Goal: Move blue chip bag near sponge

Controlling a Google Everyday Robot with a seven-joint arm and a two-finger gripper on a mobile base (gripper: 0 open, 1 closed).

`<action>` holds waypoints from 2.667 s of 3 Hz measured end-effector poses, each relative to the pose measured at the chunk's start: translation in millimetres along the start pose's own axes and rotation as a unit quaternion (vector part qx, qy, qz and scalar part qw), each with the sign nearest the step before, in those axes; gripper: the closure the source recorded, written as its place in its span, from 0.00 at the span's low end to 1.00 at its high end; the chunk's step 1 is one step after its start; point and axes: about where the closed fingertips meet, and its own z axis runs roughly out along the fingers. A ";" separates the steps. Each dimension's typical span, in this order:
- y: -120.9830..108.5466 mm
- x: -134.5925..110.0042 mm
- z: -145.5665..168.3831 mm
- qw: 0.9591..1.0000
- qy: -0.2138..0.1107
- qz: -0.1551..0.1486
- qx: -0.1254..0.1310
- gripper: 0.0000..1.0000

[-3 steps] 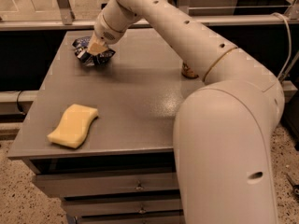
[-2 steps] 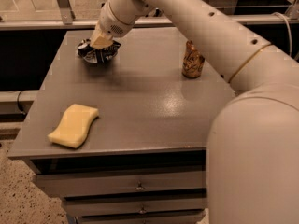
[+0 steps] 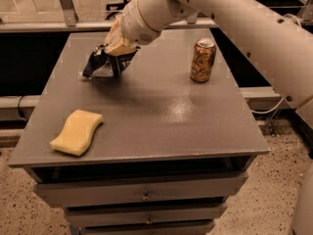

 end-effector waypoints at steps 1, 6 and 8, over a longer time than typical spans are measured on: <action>41.2 -4.6 -20.5 0.997 -0.043 -0.066 0.003 1.00; 129.7 4.1 -9.1 0.992 -0.027 -0.113 -0.038 0.28; 119.1 45.3 -37.1 0.999 -0.004 -0.037 0.004 0.00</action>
Offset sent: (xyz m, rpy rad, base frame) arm -0.0985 -0.0216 -0.0233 0.0669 -0.1753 0.2564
